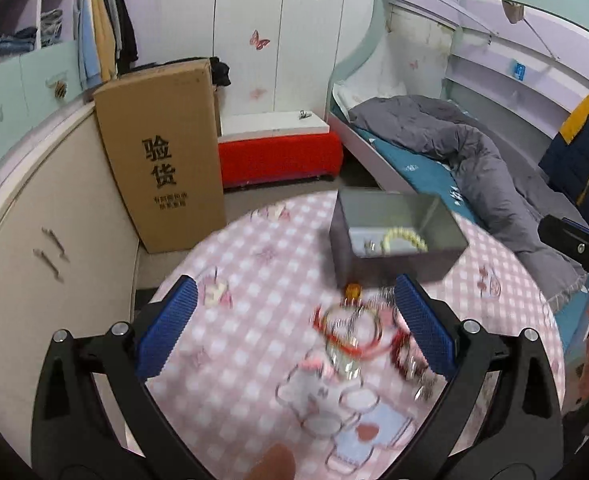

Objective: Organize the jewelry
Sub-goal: 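Carry both items over the gray metal box and open both grippers, then grasp the pink charm keychain with the left gripper while the right gripper grasps a pearl stud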

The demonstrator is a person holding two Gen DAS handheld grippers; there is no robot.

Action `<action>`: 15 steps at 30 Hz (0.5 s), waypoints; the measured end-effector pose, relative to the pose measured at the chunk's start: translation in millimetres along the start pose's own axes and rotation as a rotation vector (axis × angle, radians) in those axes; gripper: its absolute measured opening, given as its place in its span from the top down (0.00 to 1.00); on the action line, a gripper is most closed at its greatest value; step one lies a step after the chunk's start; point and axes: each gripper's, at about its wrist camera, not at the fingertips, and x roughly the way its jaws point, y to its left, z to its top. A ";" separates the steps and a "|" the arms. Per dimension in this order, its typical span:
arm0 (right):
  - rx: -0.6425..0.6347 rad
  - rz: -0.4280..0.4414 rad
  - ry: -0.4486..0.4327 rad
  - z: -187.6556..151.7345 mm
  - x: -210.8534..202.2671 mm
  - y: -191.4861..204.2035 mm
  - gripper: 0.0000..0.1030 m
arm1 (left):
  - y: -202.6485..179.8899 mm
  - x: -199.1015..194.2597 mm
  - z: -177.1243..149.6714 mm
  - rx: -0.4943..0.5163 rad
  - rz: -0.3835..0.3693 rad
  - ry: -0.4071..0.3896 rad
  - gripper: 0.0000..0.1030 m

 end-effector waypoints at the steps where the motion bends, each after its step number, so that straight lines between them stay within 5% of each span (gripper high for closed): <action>1: -0.008 -0.017 0.019 -7.7 0.8 0.6 0.06 | 1.9 2.0 -8.3 0.005 0.036 0.010 0.06; 5: -0.002 -0.044 0.095 -41.9 4.6 -6.4 0.06 | 6.5 20.0 -39.6 0.041 0.108 0.106 0.06; 9: 0.022 -0.041 0.164 -75.3 8.4 -16.9 0.06 | 2.9 36.2 -67.5 0.066 0.067 0.179 0.06; 15: 0.048 -0.031 0.201 -89.2 13.4 -19.2 0.06 | -2.7 60.2 -67.0 0.062 0.065 0.222 0.06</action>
